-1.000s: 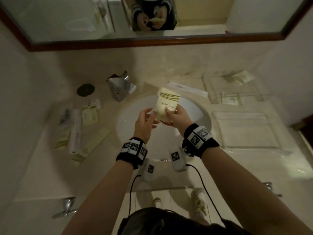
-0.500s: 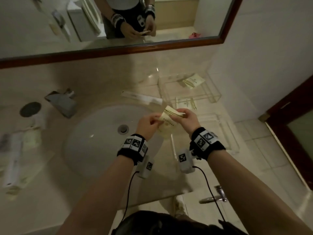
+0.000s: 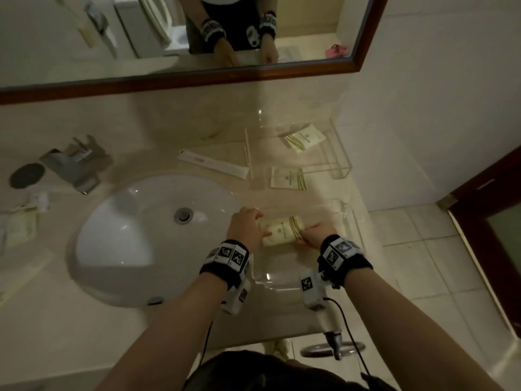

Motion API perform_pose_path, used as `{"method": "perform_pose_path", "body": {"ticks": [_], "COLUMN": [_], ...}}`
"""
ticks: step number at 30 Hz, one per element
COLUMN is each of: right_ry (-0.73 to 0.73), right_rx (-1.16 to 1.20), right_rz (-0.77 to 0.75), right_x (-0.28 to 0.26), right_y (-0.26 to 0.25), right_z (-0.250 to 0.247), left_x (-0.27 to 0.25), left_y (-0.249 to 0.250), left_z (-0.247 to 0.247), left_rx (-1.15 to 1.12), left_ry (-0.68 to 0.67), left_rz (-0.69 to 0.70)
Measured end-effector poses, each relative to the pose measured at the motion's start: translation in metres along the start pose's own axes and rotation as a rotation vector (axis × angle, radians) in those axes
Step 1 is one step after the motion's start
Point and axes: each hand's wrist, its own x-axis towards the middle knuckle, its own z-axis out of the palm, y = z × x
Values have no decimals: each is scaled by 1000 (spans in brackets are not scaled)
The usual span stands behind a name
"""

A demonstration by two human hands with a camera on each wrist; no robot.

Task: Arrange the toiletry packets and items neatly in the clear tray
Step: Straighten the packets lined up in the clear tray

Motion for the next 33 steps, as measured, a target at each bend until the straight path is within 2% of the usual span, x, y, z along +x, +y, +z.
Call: {"method": "perform_pose_path", "body": {"ticks": [4,7,11,15,19,28,31,33], "right_ry": [0,-7,-10,50,-12,-54,-83,-86], "right_rx": [-72,-165,-278,-313,-380,-502,-470,-335], "right_rz": [-31,-20,-32,-128,-231,-245,-238,-263], "right_x": [-2,-7,-6,-5,-9,-6,-5,-6], "right_y": [-12,-18,-17,-18,-24,-29,-30,-33], "right_z": [4,1,-2,-5,-1,1,-3,-10], "left_x": [2,2,1,2,3,6,6,6], "left_y": [4,4,2,3,3,5,7,9], "left_z": [5,8,10,10,9,7,5,1], "left_rx": [223,284,282,304,294,301,293,200], "left_ry": [-63,-76,-73,-72,-81,-116,-146,-102], "left_rz": [18,19,32,34,17,3,-10,-23]}}
